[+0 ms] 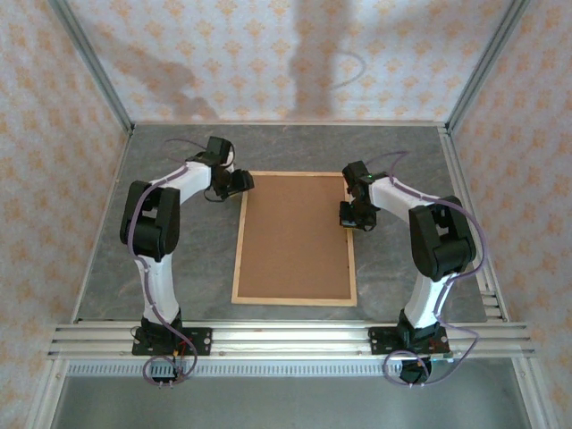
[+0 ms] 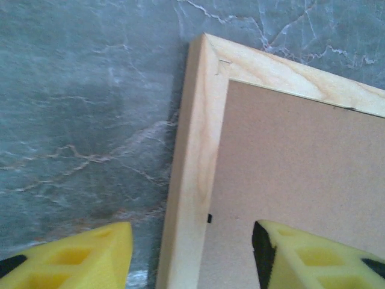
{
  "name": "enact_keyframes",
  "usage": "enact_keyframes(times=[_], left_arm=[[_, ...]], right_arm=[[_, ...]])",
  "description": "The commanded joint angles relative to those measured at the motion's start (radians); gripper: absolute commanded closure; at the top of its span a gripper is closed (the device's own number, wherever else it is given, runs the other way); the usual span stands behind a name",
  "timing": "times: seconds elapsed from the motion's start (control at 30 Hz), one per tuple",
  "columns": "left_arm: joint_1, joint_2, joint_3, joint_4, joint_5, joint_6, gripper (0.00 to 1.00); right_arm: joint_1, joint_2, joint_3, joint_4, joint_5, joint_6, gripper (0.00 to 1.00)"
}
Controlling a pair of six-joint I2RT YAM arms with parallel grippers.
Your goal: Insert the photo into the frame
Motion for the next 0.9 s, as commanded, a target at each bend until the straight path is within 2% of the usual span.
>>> enact_keyframes(times=[0.0,0.13,0.27,0.87], left_arm=[[0.004,-0.025,-0.010,-0.028,-0.035,0.011,0.49],[0.003,0.009,0.016,-0.064,-0.048,0.034,0.59],[0.001,0.032,0.024,-0.062,-0.040,0.043,0.63],[-0.063,0.128,0.083,-0.152,-0.085,0.105,0.65]], right_arm=[[0.015,0.068,-0.027,0.052,-0.005,-0.002,0.92],[0.014,0.070,-0.025,0.052,-0.006,-0.001,0.92],[0.015,0.067,-0.027,0.052,-0.004,-0.002,0.92],[0.014,0.070,-0.022,0.050,-0.008,-0.001,0.92]])
